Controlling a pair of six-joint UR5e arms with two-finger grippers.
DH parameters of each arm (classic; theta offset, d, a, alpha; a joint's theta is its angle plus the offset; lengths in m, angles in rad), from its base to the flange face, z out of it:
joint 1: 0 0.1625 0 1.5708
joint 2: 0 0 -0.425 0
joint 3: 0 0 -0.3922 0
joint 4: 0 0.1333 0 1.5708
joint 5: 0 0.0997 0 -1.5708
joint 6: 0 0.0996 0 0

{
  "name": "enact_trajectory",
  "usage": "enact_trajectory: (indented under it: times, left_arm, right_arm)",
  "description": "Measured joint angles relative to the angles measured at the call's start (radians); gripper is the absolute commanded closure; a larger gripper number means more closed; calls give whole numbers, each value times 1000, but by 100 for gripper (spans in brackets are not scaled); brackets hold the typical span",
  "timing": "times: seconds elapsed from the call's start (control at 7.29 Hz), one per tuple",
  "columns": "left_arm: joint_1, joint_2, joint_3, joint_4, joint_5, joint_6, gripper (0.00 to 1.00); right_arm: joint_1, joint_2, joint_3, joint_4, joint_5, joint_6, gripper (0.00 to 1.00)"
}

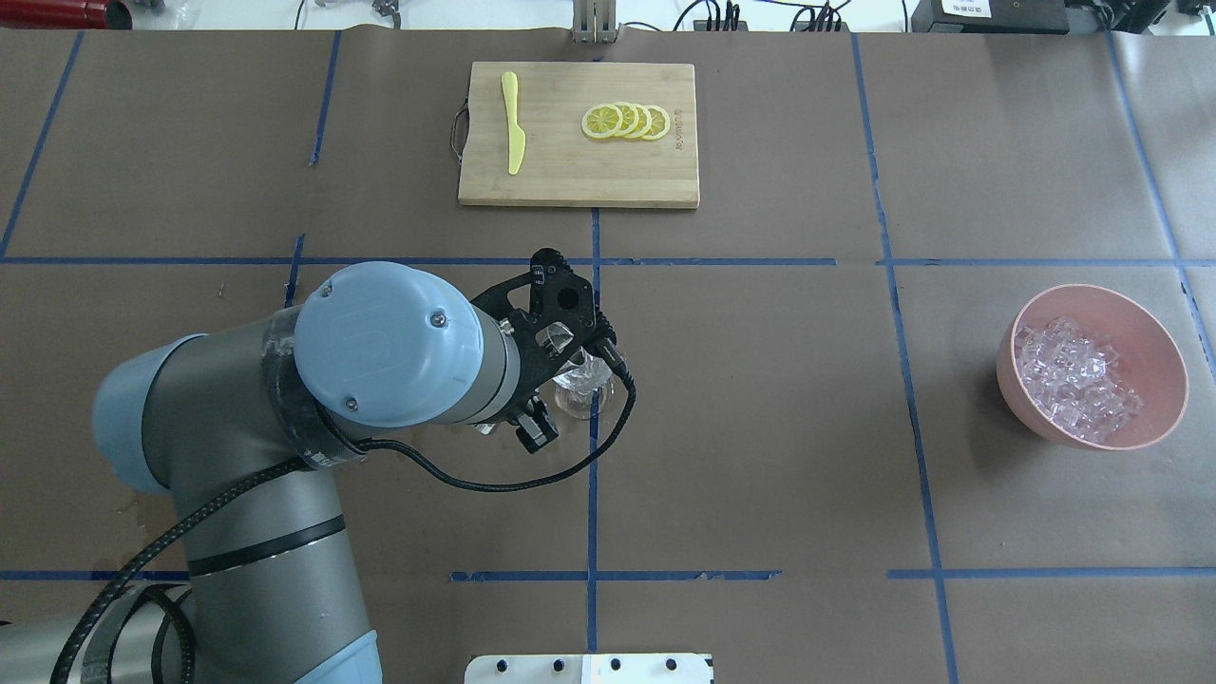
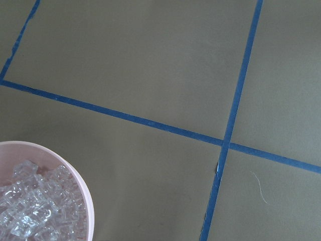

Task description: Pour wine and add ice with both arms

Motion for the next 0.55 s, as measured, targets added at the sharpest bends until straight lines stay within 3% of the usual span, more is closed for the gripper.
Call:
enact_trajectory:
  times: [0.55]
  left_arm:
    - [0, -96, 22, 180, -7, 2, 100]
  right_arm:
    - [0, 0, -3, 1, 0, 0, 0]
